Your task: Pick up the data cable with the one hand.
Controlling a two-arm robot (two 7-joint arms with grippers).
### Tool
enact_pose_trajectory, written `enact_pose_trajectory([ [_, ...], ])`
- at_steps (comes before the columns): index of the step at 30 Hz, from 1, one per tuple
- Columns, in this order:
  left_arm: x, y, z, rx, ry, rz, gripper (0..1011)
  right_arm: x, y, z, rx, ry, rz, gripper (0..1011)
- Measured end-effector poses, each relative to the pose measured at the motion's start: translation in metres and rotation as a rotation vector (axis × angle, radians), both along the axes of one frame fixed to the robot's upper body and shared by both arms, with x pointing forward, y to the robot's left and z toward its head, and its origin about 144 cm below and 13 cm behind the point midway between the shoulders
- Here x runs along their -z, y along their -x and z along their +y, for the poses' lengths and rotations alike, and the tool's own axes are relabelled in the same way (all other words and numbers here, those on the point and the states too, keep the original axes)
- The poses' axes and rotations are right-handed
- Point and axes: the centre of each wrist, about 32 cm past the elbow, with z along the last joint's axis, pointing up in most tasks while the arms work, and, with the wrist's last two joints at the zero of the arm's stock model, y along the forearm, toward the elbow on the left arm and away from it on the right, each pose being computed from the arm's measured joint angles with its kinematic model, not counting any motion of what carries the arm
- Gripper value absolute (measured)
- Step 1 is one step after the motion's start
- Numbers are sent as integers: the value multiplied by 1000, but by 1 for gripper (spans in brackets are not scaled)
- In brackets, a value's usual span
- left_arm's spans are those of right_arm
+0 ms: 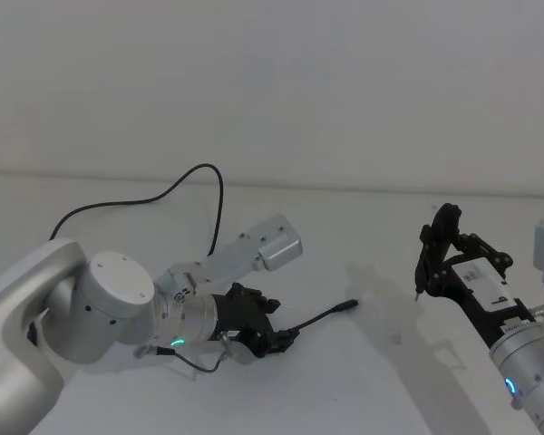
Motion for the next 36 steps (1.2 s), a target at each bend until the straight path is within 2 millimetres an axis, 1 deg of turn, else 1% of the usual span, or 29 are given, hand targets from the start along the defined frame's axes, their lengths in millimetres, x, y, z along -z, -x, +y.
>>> enact_pose_trajectory([
  [5, 0, 0, 0, -3, -2, 0, 499, 0, 0, 0, 0, 0, 0, 268],
  [36, 1, 0, 0, -9, -8, 1, 292, 0, 0, 0, 0, 0, 0, 268],
])
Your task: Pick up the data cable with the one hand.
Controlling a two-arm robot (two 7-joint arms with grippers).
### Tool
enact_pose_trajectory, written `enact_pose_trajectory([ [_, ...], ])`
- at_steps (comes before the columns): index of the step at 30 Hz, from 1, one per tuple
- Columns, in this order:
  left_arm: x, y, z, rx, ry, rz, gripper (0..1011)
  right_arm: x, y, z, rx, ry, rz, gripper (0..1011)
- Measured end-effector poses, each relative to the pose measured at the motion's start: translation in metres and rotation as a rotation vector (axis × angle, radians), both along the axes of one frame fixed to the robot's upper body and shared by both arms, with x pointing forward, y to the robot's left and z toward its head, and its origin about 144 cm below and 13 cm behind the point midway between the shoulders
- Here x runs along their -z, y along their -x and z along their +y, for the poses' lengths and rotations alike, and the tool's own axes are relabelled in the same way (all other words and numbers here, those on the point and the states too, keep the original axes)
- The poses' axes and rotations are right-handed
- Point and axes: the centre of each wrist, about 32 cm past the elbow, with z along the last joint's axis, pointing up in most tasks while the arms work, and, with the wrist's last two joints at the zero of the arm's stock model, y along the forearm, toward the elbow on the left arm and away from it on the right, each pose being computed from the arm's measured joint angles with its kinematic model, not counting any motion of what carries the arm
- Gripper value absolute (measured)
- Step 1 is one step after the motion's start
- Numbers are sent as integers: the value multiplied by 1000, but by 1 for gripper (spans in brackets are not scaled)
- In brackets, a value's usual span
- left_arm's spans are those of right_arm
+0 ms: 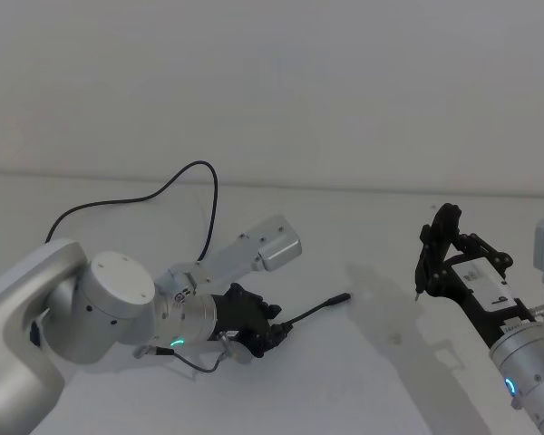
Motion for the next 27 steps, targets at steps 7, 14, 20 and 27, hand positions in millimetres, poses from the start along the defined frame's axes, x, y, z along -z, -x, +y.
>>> enact_pose_trajectory([
  [7, 0, 0, 0, -1, -1, 0, 131, 0, 0, 0, 0, 0, 0, 268],
  [14, 0, 0, 0, -2, -2, 0, 49, 0, 0, 0, 0, 0, 0, 268],
  [20, 0, 0, 0, -2, -2, 0, 49, 0, 0, 0, 0, 0, 0, 268],
  [27, 0, 0, 0, -1, -2, -1, 49, 0, 0, 0, 0, -1, -1, 268],
])
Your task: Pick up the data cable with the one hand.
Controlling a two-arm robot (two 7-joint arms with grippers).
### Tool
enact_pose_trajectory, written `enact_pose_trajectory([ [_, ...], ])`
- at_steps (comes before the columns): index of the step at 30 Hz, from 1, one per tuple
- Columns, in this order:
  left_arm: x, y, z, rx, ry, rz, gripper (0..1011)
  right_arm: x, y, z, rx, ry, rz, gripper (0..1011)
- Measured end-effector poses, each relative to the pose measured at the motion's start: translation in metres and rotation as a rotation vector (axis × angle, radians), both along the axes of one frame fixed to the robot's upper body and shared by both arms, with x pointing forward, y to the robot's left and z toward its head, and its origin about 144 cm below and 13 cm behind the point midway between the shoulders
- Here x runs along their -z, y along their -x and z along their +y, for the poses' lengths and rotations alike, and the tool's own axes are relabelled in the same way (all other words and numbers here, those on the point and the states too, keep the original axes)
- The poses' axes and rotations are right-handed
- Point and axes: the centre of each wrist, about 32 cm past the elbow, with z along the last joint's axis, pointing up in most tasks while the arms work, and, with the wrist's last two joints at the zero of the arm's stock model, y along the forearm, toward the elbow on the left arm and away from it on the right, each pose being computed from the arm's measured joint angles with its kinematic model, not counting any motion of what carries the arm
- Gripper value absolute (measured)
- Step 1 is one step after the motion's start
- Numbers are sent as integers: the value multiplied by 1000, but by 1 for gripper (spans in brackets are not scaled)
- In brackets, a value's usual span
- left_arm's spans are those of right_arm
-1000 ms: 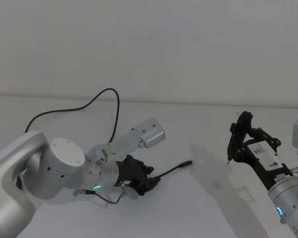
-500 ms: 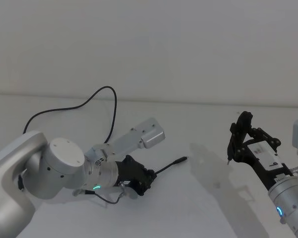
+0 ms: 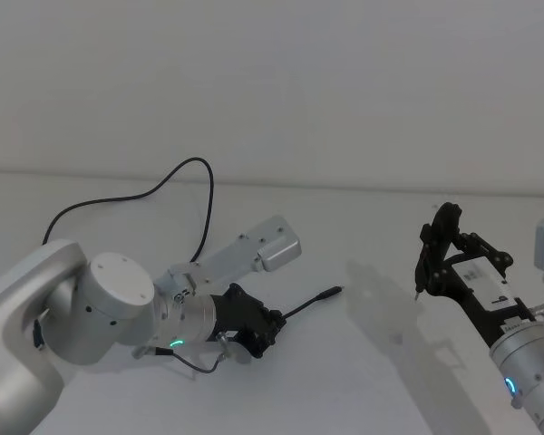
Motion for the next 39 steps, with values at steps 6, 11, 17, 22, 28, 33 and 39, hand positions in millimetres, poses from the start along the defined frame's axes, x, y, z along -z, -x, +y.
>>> enact_pose_trajectory([
  [6, 0, 2, 1, 15, 9, -29, 49, -5, 1, 1, -9, -16, -21, 268],
  [11, 1, 6, 4, 42, 19, -79, 49, -12, 2, 1, -22, -40, -39, 268],
  [17, 0, 10, 8, 86, 30, -150, 49, -21, 3, 3, -44, -86, -61, 268],
  [22, -1, 13, 11, 117, 40, -192, 49, -27, 4, 5, -61, -126, -70, 268],
  [28, -3, 16, 14, 145, 49, -230, 49, -33, 4, 9, -83, -174, -77, 268],
  [33, -3, 17, 16, 160, 53, -250, 49, -36, 4, 11, -94, -203, -74, 268],
  [39, -4, 19, 17, 170, 56, -264, 49, -35, 2, 13, -101, -234, -64, 268],
])
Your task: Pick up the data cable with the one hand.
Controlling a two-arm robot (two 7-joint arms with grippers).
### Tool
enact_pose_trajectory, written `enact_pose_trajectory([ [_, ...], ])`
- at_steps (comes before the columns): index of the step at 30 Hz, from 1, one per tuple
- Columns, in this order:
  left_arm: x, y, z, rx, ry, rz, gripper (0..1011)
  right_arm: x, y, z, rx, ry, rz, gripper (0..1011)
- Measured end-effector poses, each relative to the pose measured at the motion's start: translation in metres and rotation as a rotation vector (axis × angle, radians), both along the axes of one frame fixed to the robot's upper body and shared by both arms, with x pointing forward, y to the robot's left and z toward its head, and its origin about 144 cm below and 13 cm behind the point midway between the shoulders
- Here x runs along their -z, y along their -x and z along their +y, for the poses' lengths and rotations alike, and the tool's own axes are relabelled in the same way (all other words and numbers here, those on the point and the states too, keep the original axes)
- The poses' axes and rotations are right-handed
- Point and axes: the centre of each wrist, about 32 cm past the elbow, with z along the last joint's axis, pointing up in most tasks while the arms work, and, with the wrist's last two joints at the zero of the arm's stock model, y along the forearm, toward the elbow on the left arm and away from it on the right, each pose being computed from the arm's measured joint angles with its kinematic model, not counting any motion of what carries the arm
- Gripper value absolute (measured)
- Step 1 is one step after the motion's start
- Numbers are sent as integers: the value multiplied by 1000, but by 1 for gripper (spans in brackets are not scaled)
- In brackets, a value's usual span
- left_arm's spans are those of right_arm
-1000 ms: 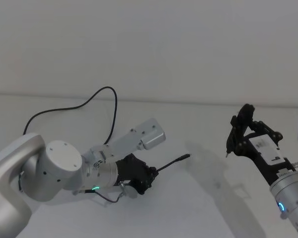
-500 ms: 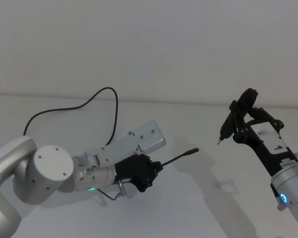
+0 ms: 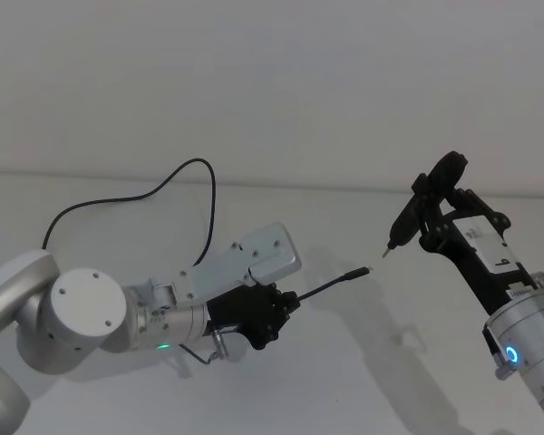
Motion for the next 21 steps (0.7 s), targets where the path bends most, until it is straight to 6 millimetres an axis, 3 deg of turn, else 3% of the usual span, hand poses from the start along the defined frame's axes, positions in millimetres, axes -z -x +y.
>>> enact_pose_trajectory([
  [21, -1, 1, 2, 16, 5, -21, 49, 13, -13, -1, 10, -42, 29, 268],
])
